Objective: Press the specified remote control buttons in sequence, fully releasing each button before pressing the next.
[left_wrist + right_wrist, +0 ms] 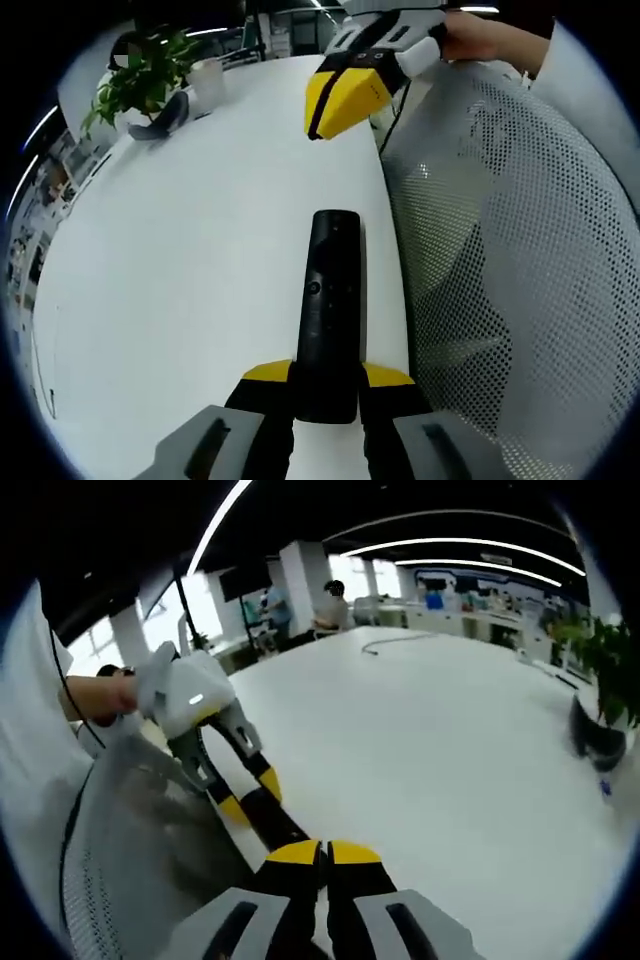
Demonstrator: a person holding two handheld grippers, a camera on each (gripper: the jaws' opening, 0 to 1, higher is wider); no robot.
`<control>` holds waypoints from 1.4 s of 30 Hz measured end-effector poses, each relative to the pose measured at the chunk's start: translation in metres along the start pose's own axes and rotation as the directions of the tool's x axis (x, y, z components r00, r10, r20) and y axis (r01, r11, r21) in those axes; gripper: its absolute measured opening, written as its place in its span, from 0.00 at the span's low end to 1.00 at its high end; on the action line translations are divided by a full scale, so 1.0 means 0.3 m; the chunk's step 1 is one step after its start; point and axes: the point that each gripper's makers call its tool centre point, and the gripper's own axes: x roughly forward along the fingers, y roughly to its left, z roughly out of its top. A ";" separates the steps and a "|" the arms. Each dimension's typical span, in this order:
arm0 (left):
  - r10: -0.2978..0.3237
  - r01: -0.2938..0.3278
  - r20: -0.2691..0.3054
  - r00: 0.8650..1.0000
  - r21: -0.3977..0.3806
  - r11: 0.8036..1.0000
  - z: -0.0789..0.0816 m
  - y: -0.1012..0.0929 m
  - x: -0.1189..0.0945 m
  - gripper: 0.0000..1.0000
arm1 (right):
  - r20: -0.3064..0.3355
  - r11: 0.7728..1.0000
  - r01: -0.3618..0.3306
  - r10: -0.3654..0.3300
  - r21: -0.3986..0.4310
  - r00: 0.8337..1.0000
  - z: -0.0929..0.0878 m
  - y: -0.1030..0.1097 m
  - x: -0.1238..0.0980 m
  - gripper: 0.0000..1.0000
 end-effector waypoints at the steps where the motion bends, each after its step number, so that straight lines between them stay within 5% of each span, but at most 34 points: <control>1: 0.002 -0.002 0.008 1.000 -0.002 1.000 0.000 0.000 -0.001 0.24 | -0.008 1.000 -0.001 0.001 -0.003 1.000 -0.004 0.000 0.004 0.00; 8: 0.001 -0.001 0.070 0.998 0.005 1.000 -0.001 -0.002 -0.003 0.24 | -0.135 0.998 -0.025 0.017 -0.055 0.991 -0.071 -0.001 0.034 0.00; 16: 0.001 0.000 0.118 0.993 -0.008 1.000 0.002 -0.003 -0.005 0.24 | -0.280 0.976 -0.096 0.039 -0.193 0.959 -0.139 0.019 0.087 0.00; 35: 0.000 0.002 0.187 0.982 -0.010 1.000 -0.001 0.000 -0.011 0.24 | -0.405 0.920 -0.181 0.027 -0.346 0.914 -0.153 0.014 0.136 0.00; 42: -0.002 0.003 0.193 0.981 -0.008 1.000 -0.002 0.001 -0.011 0.24 | -0.487 0.877 -0.235 0.002 -0.418 0.873 -0.157 0.012 0.145 0.00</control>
